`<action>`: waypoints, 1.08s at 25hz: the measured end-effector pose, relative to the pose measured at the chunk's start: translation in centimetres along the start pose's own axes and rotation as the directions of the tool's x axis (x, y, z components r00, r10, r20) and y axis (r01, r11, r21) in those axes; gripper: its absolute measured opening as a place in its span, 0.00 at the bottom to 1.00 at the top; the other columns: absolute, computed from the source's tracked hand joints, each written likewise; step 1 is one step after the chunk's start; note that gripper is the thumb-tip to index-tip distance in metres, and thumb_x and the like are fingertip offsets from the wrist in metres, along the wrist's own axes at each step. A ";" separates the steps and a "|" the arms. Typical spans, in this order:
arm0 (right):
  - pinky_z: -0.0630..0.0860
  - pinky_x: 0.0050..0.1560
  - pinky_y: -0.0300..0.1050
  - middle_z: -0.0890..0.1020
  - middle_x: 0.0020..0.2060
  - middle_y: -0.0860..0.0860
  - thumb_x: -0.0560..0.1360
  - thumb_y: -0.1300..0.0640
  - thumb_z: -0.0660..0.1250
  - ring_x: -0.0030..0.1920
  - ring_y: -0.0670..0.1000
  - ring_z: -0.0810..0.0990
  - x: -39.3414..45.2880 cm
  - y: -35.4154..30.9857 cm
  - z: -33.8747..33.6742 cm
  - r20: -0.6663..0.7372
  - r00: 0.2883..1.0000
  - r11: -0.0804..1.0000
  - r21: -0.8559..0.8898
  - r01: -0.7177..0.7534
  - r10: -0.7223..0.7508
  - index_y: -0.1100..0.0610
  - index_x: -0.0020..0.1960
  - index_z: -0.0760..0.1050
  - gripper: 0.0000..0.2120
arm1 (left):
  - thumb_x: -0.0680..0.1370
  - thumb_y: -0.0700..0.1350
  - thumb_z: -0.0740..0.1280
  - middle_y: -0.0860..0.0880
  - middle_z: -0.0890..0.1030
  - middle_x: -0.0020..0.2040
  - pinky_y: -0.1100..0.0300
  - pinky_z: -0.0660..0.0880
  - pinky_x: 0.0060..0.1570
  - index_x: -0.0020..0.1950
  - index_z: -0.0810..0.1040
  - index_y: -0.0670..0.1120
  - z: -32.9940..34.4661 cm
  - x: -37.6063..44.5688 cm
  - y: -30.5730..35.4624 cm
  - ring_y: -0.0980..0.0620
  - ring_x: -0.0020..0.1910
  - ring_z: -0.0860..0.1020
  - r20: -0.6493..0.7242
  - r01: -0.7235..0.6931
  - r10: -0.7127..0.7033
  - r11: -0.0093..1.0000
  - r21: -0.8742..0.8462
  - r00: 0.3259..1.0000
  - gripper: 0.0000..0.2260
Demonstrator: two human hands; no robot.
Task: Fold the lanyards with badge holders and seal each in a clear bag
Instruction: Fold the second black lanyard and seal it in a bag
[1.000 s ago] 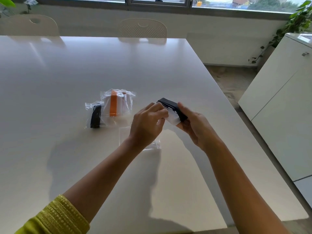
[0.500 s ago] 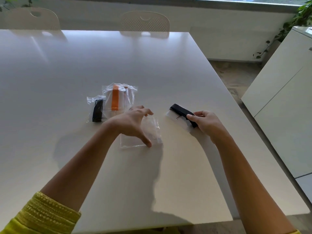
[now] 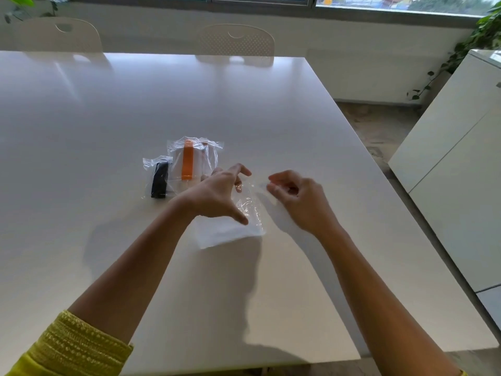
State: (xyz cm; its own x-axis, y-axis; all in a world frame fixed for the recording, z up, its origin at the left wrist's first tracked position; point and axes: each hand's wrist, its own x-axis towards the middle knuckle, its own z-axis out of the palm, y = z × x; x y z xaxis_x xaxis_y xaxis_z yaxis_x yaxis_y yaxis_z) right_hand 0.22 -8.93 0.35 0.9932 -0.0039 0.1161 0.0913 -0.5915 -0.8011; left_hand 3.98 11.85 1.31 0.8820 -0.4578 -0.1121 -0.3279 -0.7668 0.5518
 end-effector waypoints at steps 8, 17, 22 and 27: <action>0.81 0.56 0.45 0.87 0.42 0.51 0.76 0.59 0.71 0.45 0.50 0.85 0.2 1.0 1.9 0.187 0.970 0.944 0.262 -0.201 0.155 0.56 0.50 0.84 0.04 | 0.74 0.41 0.75 0.54 0.79 0.46 0.60 0.80 0.46 0.64 0.73 0.49 0.3 0.6 -0.1 0.54 0.46 0.80 -0.297 -0.153 0.109 0.980 -0.129 0.949 0.21; 0.82 0.44 0.38 0.87 0.39 0.46 0.73 0.51 0.74 0.39 0.45 0.85 0.7 -1.6 0.4 -0.110 0.991 0.946 0.322 -0.034 0.073 0.53 0.47 0.85 0.07 | 0.73 0.52 0.75 0.51 0.82 0.45 0.67 0.80 0.38 0.53 0.79 0.49 2.2 1.0 3.7 0.55 0.41 0.82 -0.610 -0.180 -0.087 0.914 -0.364 0.787 0.13; 0.77 0.36 0.30 0.85 0.34 0.43 0.71 0.50 0.76 0.34 0.39 0.84 0.9 -2.7 0.3 -0.197 0.980 0.970 0.232 0.073 -0.027 0.53 0.43 0.86 0.06 | 0.74 0.48 0.75 0.46 0.86 0.41 0.49 0.84 0.45 0.47 0.83 0.46 2.7 1.4 4.3 0.49 0.39 0.86 -0.476 -0.178 -0.287 0.673 -0.718 0.831 0.07; 0.80 0.40 0.34 0.86 0.37 0.46 0.72 0.52 0.75 0.37 0.43 0.85 1.3 -2.6 0.3 -0.168 0.986 0.957 0.283 0.068 -0.021 0.56 0.47 0.85 0.08 | 0.77 0.44 0.71 0.41 0.86 0.45 0.52 0.83 0.48 0.49 0.84 0.39 1.9 1.2 4.1 0.45 0.44 0.86 -0.321 -0.162 -0.346 0.418 -0.894 0.882 0.08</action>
State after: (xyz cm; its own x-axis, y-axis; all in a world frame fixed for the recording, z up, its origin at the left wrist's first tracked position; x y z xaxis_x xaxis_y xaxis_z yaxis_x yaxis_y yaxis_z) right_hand 1.34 -7.17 2.39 0.9650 -0.1269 0.2296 0.1756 -0.3380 -0.9246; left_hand 3.01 7.28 1.85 0.9997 0.0059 -0.0243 0.0231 0.1562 0.9875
